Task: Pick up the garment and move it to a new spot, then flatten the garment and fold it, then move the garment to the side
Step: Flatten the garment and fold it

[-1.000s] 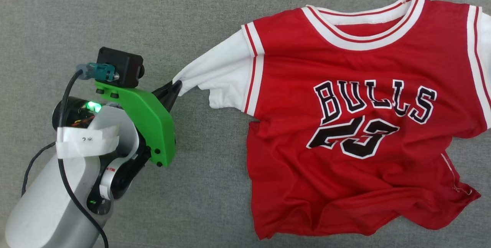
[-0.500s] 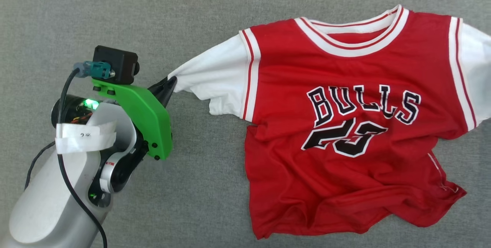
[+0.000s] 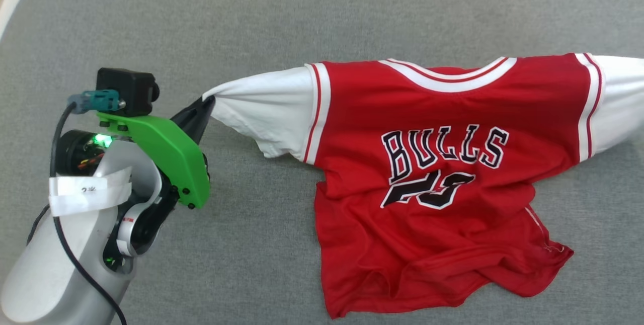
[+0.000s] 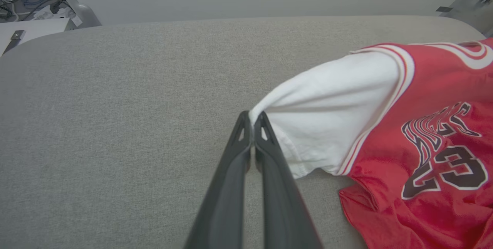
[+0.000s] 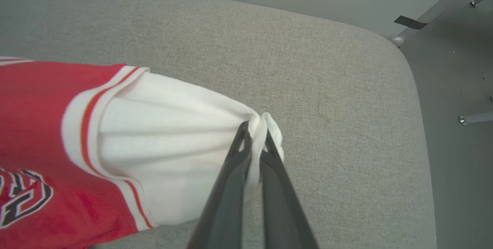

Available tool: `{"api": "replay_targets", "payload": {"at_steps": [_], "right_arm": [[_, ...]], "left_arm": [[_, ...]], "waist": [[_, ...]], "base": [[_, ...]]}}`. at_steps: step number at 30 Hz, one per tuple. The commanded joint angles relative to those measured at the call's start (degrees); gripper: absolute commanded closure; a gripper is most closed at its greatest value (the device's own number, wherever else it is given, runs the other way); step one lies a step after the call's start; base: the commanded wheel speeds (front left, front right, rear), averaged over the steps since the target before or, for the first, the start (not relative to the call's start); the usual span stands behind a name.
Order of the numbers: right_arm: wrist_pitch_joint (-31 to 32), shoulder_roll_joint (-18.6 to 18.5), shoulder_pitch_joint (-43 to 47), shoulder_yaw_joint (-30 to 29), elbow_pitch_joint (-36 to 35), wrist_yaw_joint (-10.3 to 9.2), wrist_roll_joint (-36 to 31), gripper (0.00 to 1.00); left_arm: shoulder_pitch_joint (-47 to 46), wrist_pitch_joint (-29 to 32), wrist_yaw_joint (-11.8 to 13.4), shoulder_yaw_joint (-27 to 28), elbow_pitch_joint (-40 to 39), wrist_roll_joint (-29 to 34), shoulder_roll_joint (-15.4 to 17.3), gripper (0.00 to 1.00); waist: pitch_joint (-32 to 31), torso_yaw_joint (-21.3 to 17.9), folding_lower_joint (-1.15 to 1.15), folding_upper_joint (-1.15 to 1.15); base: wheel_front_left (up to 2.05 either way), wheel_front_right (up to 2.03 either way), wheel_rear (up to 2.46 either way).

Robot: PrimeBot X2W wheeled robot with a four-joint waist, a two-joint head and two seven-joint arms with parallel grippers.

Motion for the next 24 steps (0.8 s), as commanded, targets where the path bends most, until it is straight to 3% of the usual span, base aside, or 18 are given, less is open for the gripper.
{"api": "replay_targets", "payload": {"at_steps": [1,18,24], "right_arm": [[-0.94,-0.58,0.66,0.05,-0.81,-0.03,0.42,1.0],[-6.44,-2.09,1.07,-3.47,-9.38,-0.03,0.74,1.0],[-7.78,-1.31,1.03,-5.25,-12.69,-0.03,1.74,1.0]], "left_arm": [[0.85,-0.86,0.24,0.81,-0.01,0.16,0.63,1.0],[1.08,-10.67,1.38,6.96,-3.17,2.89,3.43,1.0],[-1.0,-15.44,0.47,9.19,-5.03,3.4,3.61,1.0]], "waist": [[-3.45,-0.89,0.0,0.0],[-11.93,-2.66,0.0,0.0],[-13.47,-3.07,0.0,0.0]], "base": [[0.0,0.0,0.0],[0.0,0.0,0.0],[0.0,0.0,0.0]]}}
